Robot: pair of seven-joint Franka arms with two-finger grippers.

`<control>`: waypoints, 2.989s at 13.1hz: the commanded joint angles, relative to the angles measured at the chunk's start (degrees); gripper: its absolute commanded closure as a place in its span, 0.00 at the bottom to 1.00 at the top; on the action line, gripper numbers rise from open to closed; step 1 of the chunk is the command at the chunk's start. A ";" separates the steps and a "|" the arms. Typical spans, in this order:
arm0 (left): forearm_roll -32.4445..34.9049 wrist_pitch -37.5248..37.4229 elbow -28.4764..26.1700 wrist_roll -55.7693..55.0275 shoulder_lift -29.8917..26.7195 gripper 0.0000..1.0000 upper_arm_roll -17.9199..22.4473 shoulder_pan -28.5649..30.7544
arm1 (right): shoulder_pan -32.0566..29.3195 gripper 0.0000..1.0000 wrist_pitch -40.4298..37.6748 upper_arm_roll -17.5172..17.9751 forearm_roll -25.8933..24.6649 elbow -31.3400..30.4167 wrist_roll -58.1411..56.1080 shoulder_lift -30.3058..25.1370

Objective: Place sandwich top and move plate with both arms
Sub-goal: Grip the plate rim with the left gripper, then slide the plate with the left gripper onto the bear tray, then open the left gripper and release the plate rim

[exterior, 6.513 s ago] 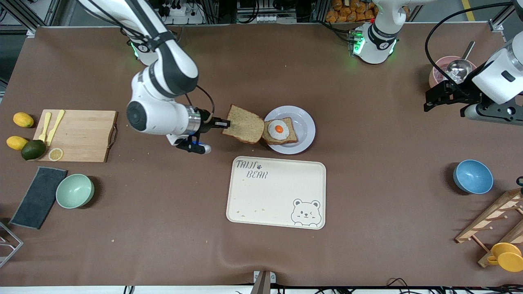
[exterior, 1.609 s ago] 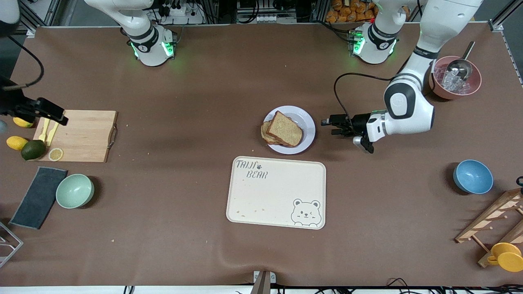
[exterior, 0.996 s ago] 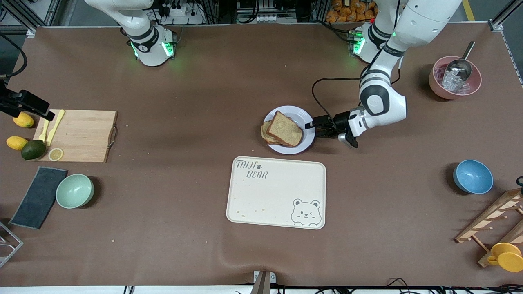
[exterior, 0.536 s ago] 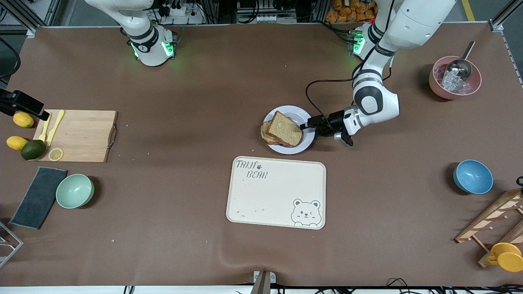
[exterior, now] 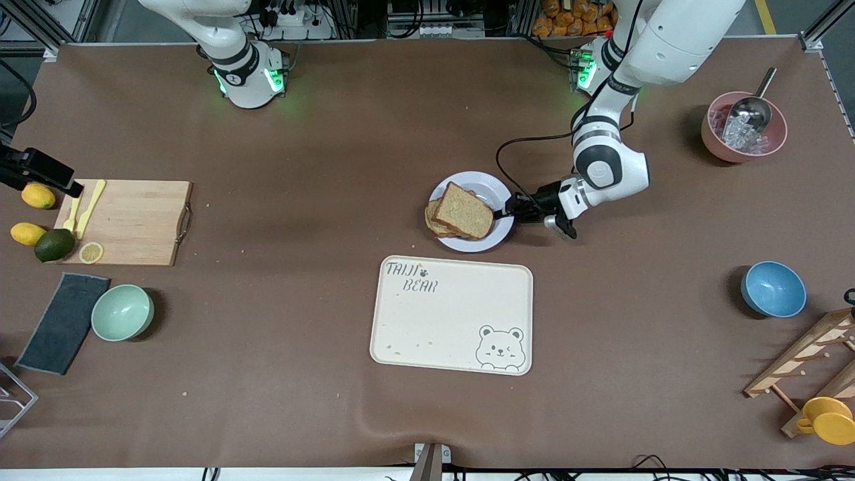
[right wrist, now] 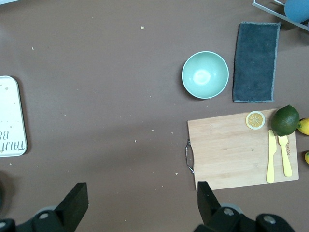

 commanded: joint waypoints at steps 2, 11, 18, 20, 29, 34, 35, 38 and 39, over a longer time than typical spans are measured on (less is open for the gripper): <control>-2.83 0.66 0.20 1.66 -0.63 1.00 -0.18 0.40 | -0.36 0.00 -0.48 0.51 -1.60 1.33 -0.28 0.54; -16.35 0.48 9.58 0.00 -1.35 1.00 -0.35 0.49 | -0.45 0.00 -0.57 0.51 -1.51 1.24 -0.28 0.63; -22.87 10.48 32.43 -2.47 12.53 1.00 -0.18 -3.20 | -0.45 0.00 -0.57 0.51 -1.51 1.24 -0.28 0.63; -22.78 13.30 35.27 -2.56 14.92 1.00 -0.18 -4.43 | -0.54 0.00 -0.65 0.42 -1.43 1.24 -0.28 0.63; -21.90 17.26 34.92 -2.30 17.30 1.00 0.09 -6.46 | -0.89 0.00 -0.92 0.33 -1.07 1.06 -0.28 0.81; -21.73 17.62 35.01 -1.15 17.65 0.73 0.26 -6.98 | -1.06 0.00 -0.92 0.24 -0.99 1.06 -0.28 0.89; -21.47 17.97 35.10 -0.89 17.65 0.24 0.44 -7.07 | -1.06 0.00 -1.01 0.24 -0.99 1.06 -0.28 0.89; -18.91 22.88 35.36 -0.01 16.77 0.00 0.44 -7.42 | -1.06 0.00 -1.01 0.24 -0.99 0.98 -0.19 0.89; -18.83 22.98 35.53 0.16 16.42 0.00 0.44 -7.16 | -1.06 0.00 -0.92 0.16 -0.99 0.97 -0.19 0.89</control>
